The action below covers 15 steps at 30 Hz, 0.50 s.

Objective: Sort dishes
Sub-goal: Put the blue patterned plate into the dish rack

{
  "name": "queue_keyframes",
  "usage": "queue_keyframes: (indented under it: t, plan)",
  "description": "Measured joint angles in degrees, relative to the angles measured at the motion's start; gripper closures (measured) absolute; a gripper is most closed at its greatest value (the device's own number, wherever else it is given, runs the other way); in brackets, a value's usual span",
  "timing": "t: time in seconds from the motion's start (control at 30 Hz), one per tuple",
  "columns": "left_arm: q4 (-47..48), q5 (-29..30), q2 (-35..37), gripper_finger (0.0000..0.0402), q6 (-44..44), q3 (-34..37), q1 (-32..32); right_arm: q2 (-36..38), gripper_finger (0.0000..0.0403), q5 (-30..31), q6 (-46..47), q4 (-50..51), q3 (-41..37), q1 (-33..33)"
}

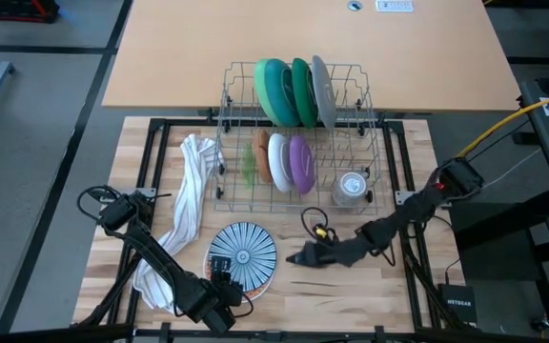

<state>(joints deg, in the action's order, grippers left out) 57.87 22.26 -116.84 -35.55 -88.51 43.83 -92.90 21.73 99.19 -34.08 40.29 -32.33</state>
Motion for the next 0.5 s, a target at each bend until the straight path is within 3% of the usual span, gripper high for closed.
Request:
queue_keyframes:
  t: [0.13,0.33,0.5]
  plan:
    - [0.0,0.0,0.0,0.0279,0.0,0.0,0.0,0.0,0.0224,5.7,-4.8,3.7,7.7,-4.2]
    - [0.0,0.0,0.0,0.0279,0.0,0.0,0.0,-2.4,0.0224,16.0,-3.2,22.3,18.7,-7.4]
    - [0.0,0.0,0.0,0.0279,0.6,0.0,0.0,-10.3,0.0224,16.7,1.4,23.8,22.5,-6.6]
